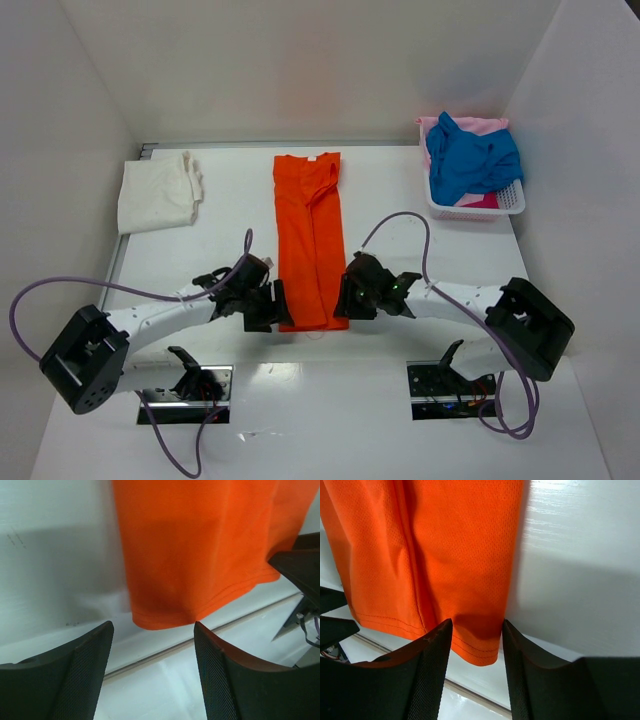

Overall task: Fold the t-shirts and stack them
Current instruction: Grab the bottom of the folded rectangular tshirt with both arms

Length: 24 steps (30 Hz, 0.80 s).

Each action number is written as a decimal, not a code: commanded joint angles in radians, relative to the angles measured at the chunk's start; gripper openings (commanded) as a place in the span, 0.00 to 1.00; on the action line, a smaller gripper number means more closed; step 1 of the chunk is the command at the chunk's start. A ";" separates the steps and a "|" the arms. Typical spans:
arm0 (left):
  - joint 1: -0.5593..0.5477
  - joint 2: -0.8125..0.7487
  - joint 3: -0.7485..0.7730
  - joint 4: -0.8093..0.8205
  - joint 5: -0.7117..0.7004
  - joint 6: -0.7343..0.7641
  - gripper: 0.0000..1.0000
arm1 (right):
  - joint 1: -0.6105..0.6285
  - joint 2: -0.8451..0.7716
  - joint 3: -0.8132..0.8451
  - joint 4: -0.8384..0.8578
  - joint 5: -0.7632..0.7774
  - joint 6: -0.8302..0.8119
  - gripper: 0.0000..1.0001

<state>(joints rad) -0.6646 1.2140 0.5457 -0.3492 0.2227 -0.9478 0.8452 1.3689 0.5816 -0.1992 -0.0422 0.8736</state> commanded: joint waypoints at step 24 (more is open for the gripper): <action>-0.013 0.088 -0.020 0.095 -0.112 -0.057 0.62 | 0.026 -0.062 -0.033 -0.062 -0.033 0.053 0.40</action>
<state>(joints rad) -0.6731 1.2717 0.5312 -0.2390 0.1457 -1.0017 0.8597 1.3460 0.5713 -0.2512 -0.0687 0.9038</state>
